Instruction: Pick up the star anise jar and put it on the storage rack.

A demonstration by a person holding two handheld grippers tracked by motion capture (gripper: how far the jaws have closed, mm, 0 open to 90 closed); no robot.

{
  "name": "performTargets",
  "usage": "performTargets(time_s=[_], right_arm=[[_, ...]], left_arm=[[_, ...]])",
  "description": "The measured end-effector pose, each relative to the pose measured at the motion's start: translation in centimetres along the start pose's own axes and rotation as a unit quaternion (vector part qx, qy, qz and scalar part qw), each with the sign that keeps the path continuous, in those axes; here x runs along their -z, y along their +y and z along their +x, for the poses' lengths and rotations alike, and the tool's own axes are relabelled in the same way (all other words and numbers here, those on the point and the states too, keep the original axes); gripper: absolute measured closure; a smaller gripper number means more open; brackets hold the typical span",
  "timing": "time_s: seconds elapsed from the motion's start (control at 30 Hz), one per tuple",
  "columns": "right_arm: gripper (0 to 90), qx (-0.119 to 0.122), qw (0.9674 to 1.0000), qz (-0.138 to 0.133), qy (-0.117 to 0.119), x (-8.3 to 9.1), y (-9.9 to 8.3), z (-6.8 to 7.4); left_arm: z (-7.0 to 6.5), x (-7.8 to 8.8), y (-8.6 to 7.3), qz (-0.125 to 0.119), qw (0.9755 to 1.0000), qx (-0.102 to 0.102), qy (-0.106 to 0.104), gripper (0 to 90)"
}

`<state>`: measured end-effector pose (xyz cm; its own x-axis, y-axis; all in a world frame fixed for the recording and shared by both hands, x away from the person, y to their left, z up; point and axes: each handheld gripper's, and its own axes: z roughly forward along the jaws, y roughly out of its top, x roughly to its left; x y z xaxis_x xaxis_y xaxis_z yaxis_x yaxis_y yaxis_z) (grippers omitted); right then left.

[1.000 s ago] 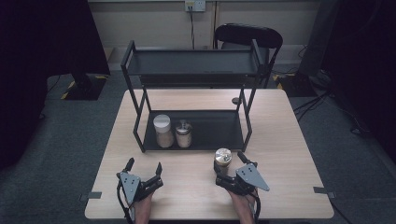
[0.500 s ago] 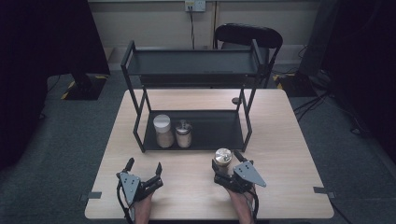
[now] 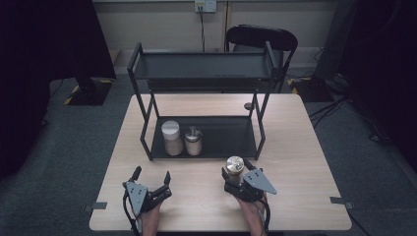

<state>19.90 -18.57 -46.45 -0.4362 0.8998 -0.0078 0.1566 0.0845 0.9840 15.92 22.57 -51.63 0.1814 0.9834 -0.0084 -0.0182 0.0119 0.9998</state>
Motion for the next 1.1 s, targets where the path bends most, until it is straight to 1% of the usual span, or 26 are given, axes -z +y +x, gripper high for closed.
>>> performTargets(time_s=[0.43,0.9,1.1], right_arm=[[22.0,-0.003,0.9998,0.017,0.005,-0.38,-0.17,-0.41],[25.1,-0.005,0.9994,0.034,0.008,-0.72,-0.19,-0.54],[26.3,-0.010,0.9993,0.037,0.006,-0.66,-0.31,-0.49]], left_arm=[[0.02,0.00,0.01,0.000,1.0000,0.000,-0.001,1.3],[0.03,0.00,0.02,0.001,1.0000,0.000,-0.001,1.3],[0.01,0.00,-0.01,0.000,1.0000,0.000,0.000,1.3]])
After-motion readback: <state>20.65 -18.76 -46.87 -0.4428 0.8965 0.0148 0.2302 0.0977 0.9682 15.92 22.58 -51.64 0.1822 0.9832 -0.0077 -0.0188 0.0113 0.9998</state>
